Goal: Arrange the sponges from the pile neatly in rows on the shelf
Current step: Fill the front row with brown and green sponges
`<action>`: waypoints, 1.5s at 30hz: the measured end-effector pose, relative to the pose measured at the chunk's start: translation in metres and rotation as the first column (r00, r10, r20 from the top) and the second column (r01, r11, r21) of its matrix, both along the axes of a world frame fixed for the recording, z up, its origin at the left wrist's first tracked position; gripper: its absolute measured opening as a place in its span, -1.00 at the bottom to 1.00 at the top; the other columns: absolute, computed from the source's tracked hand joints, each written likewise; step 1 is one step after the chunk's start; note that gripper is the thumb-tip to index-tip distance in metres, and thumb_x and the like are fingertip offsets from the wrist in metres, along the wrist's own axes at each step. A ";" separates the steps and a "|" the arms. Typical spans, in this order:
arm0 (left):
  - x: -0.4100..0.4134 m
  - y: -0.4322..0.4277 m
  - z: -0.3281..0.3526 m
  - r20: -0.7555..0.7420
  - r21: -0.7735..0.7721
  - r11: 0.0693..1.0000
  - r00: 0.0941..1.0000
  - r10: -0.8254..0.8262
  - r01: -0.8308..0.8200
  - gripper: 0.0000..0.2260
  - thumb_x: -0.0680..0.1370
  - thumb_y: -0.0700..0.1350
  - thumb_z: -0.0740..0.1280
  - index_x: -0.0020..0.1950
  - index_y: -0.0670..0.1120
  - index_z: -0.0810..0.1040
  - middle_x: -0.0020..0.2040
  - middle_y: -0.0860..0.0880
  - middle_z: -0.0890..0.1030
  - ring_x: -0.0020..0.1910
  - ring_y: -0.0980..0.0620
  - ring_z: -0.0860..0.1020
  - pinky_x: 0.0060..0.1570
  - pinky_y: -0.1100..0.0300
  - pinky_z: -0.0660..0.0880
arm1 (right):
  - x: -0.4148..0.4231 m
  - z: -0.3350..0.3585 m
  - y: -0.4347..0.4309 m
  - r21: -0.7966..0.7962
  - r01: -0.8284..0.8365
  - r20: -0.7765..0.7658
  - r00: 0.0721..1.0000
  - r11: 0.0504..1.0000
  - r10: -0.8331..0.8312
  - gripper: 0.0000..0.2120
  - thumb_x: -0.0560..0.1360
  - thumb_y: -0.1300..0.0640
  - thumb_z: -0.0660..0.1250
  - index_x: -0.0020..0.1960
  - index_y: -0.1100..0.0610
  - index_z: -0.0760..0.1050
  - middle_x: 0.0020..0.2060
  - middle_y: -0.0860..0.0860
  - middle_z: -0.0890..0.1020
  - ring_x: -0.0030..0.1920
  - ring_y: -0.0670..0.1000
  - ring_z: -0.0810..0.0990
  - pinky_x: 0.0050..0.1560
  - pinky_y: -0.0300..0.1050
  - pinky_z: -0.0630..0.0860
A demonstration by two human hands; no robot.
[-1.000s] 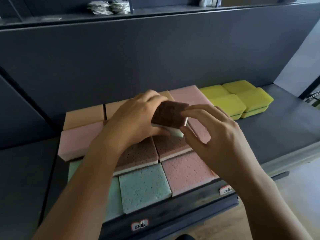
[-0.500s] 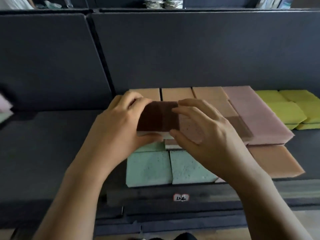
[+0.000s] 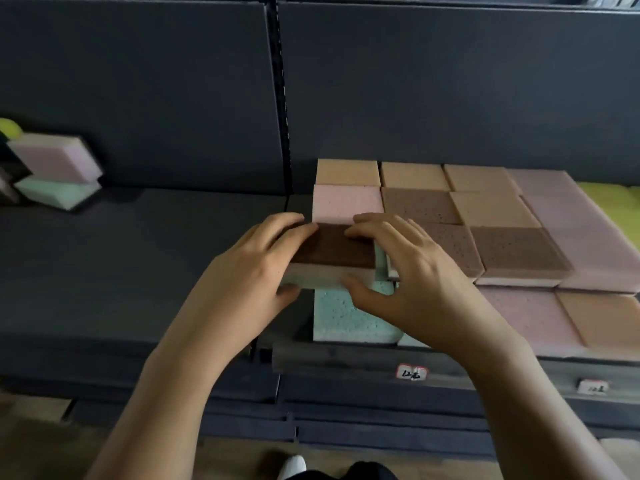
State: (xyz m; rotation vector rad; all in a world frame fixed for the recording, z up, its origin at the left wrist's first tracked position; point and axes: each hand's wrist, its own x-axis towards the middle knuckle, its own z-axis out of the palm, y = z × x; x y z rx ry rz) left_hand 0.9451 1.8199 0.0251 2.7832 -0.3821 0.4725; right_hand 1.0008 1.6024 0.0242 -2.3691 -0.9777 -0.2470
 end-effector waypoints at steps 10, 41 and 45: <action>0.002 -0.003 0.005 0.059 -0.018 1.000 0.998 -0.019 0.020 -0.28 0.38 -0.05 0.54 0.47 -0.08 0.31 0.37 -0.02 0.37 0.21 0.02 0.50 -0.01 0.15 0.56 | -0.005 0.005 0.004 0.193 0.032 -0.122 0.992 0.981 -0.008 -0.66 0.56 -0.12 0.28 0.27 -0.04 0.32 0.08 -0.17 0.54 -0.01 -0.06 0.59 -0.11 -0.05 0.59; 0.029 -0.021 0.000 0.028 0.098 0.994 0.998 -0.050 0.047 -0.27 0.37 0.17 0.42 0.49 -0.01 0.35 0.34 0.01 0.42 0.30 -0.06 0.40 0.24 -0.07 0.45 | 0.017 -0.005 -0.039 -0.264 0.159 -0.018 0.985 0.951 -0.170 -0.07 0.37 -0.32 0.39 0.57 0.02 0.12 0.46 -0.07 0.33 0.43 0.00 0.26 0.43 0.04 0.26; 0.035 -0.022 -0.010 -0.002 0.104 0.994 1.000 -0.029 0.029 -0.28 0.37 0.15 0.45 0.49 -0.02 0.36 0.33 0.00 0.43 0.30 -0.08 0.41 0.24 -0.08 0.45 | 0.025 -0.018 -0.047 -0.242 0.215 0.075 0.976 0.946 -0.203 -0.31 0.41 -0.03 0.51 0.48 0.00 0.35 0.41 -0.07 0.42 0.41 0.04 0.35 0.40 0.08 0.33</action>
